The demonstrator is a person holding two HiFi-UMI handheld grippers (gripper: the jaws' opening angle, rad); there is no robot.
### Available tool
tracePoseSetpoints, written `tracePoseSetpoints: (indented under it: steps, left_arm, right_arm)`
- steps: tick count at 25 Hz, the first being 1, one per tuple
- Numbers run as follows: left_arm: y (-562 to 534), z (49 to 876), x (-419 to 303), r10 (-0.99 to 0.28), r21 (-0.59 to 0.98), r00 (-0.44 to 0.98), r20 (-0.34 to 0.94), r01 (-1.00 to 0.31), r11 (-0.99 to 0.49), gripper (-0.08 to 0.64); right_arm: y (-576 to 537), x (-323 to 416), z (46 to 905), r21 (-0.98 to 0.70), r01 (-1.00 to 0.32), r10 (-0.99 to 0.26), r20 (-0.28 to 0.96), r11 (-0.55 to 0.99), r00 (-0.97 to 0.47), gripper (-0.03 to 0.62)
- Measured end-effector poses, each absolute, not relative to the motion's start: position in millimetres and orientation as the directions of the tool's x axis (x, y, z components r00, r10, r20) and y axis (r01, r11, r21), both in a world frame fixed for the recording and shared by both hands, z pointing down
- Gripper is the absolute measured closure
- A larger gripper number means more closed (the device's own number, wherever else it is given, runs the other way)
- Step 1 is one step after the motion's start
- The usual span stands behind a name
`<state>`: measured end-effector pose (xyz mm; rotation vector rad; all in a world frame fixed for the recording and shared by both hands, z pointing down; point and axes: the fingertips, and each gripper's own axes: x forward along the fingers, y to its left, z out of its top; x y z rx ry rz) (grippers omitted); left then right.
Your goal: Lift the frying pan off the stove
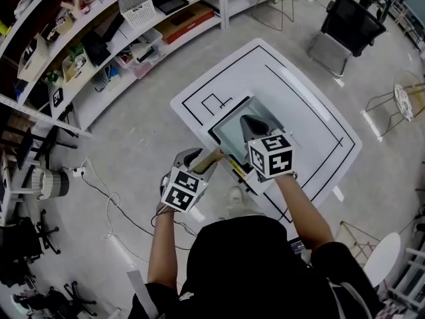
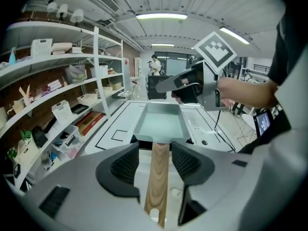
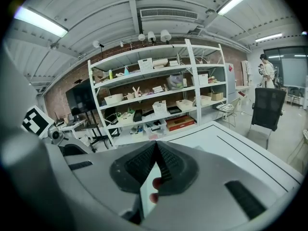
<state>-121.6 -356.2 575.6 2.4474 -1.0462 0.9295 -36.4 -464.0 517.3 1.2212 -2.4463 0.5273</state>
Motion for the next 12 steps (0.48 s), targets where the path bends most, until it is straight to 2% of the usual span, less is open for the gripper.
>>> tracePoseSetpoints:
  steps: [4,12]
  left_arm:
    - [-354,593,-115,-0.463,0.043,0.524,0.715,-0.694,-0.718,0.334]
    - [-351,625,-114,-0.369,0.014,0.460,0.808,-0.640,-0.768,0.327]
  right_arm:
    - [-469,-34,523,-0.178,-0.813,-0.674,0.477,0.554,-0.564,0.591]
    - [-478,-33,532,-0.187,-0.813,-0.665,0.489,0.552,-0.565,0.591]
